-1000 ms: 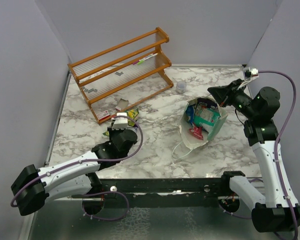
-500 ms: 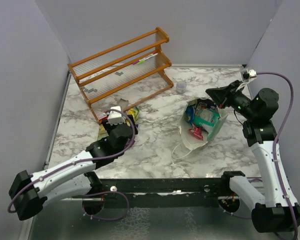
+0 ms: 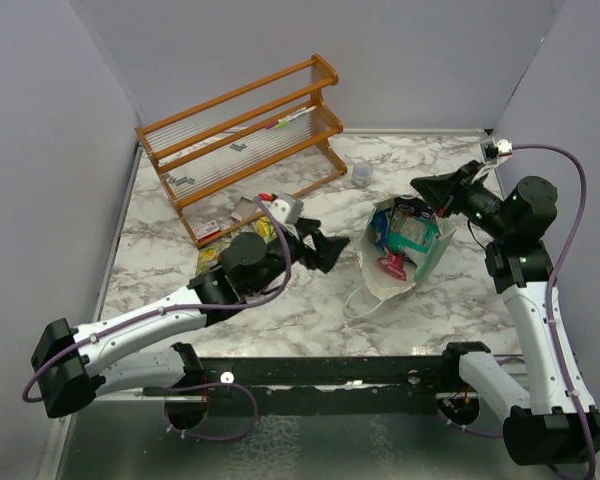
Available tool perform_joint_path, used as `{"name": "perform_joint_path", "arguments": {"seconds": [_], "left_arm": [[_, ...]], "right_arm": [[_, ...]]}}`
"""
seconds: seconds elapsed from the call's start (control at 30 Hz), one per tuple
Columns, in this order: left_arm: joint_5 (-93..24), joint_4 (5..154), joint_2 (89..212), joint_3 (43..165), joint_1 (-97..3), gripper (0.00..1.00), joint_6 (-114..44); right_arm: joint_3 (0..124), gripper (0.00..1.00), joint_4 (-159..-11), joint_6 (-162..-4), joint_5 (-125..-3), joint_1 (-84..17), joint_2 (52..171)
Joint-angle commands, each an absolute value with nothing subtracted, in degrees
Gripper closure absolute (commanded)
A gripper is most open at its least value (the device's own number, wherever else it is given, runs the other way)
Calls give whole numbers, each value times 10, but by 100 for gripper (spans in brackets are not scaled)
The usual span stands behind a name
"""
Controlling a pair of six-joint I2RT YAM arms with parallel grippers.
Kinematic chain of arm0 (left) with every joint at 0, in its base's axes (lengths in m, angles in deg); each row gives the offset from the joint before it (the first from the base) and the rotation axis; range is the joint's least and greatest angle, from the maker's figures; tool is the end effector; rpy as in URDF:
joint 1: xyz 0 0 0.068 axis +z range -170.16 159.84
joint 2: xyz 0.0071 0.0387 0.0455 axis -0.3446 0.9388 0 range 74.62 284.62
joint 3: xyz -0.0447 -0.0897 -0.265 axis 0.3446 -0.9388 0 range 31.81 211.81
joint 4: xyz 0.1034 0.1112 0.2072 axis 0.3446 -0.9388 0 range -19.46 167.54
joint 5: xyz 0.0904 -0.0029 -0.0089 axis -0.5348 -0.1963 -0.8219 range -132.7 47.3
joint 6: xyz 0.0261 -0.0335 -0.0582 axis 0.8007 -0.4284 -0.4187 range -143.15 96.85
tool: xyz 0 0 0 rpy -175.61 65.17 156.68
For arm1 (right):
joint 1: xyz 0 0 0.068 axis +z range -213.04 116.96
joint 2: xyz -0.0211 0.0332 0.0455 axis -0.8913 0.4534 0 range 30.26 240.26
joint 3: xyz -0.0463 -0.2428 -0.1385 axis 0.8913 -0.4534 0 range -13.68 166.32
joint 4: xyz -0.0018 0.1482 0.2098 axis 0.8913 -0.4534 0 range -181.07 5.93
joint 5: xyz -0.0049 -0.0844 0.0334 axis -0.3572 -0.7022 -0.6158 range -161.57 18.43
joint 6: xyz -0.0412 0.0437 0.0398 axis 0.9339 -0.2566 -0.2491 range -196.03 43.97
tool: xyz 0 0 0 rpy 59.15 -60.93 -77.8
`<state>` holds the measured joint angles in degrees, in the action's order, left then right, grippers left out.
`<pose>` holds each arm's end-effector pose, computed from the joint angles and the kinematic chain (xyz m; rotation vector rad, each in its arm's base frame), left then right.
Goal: Take the snacks out of the paper bag
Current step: Take out the snack from the paper bag.
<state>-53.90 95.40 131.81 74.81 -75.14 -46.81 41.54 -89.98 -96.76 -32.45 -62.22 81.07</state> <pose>0.1533 -0.1988 0.3523 0.2667 1.5617 -0.9452 0.2008 0.0404 0.4016 -0.2628 1.6340 0.8308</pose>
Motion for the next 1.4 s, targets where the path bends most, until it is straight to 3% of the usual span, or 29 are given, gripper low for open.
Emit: {"name": "perform_joint_path", "arguments": {"seconds": [0.0, 0.27, 0.33, 0.47, 0.67, 1.37], "left_arm": [[-497, 1024, 1372, 783, -832, 23, -459], [-690, 762, 1563, 999, -893, 61, -705], [-698, 729, 1595, 1025, -899, 66, -748], [-700, 684, 1637, 1057, -904, 57, -853], [-757, 507, 1750, 1208, -928, 61, -939], [-821, 414, 1883, 1254, -914, 55, -1051]], "right_arm": [[426, 98, -887, -969, -314, -618, 804], [432, 98, -891, -971, -314, -618, 805], [432, 98, -892, -972, -313, -618, 805], [429, 98, -895, -972, -316, -618, 801], [426, 98, -890, -978, -314, -618, 799], [416, 98, -871, -999, -284, -618, 789]]}}
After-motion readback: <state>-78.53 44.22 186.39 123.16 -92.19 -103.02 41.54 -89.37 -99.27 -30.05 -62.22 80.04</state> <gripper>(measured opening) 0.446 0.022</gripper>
